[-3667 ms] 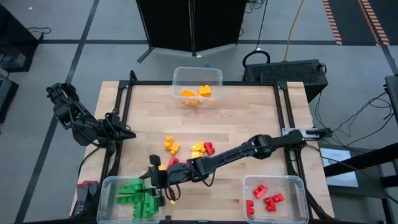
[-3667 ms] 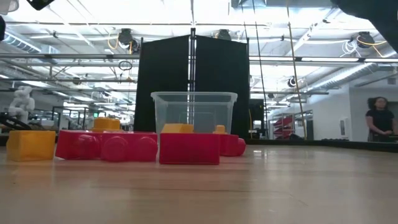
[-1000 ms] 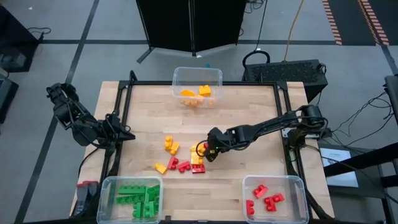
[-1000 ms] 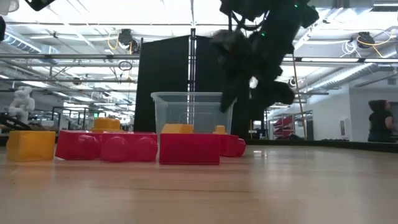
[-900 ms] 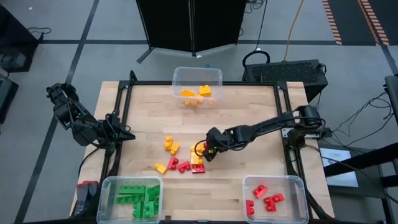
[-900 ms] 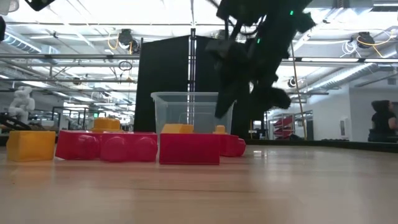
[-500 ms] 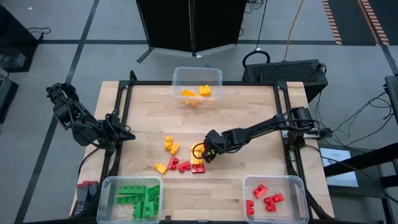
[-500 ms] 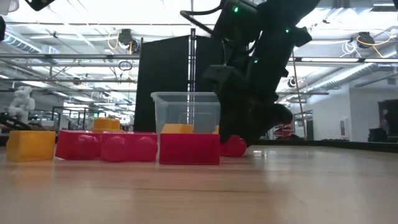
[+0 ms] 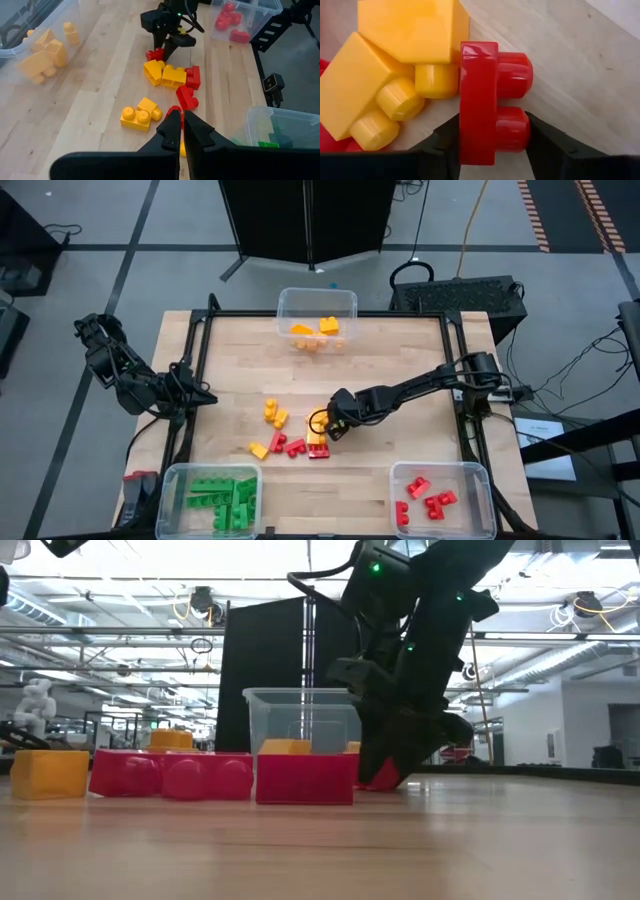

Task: Sort blocks
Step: Put the red game piece into the bottom right transparent bin

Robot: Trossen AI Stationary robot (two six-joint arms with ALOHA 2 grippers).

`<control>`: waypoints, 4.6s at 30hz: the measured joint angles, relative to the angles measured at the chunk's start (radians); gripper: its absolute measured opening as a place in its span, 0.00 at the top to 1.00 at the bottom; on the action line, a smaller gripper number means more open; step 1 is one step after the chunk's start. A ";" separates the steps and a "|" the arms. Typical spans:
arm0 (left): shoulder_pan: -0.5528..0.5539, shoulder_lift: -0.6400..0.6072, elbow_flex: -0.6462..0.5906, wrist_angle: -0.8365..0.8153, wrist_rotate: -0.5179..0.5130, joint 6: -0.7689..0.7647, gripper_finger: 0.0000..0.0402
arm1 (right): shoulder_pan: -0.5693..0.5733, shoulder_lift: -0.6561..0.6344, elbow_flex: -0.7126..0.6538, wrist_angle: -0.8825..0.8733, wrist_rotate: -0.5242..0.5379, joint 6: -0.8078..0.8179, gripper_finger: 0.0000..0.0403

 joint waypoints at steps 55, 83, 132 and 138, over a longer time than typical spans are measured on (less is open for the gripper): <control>0.000 0.000 0.000 0.000 0.002 0.027 0.99 | 0.812 -0.392 0.623 -1.162 0.328 0.840 0.60; 0.000 0.000 0.000 0.000 -0.005 0.025 0.99 | 0.958 -0.137 0.622 -1.120 0.074 1.070 0.57; 0.000 0.000 0.000 0.000 -0.003 0.019 0.99 | 0.201 0.128 0.766 -0.615 -0.056 -0.611 0.46; 0.000 0.000 0.000 0.000 -0.001 0.025 0.99 | 0.203 0.217 0.765 -0.602 -0.054 -0.655 0.32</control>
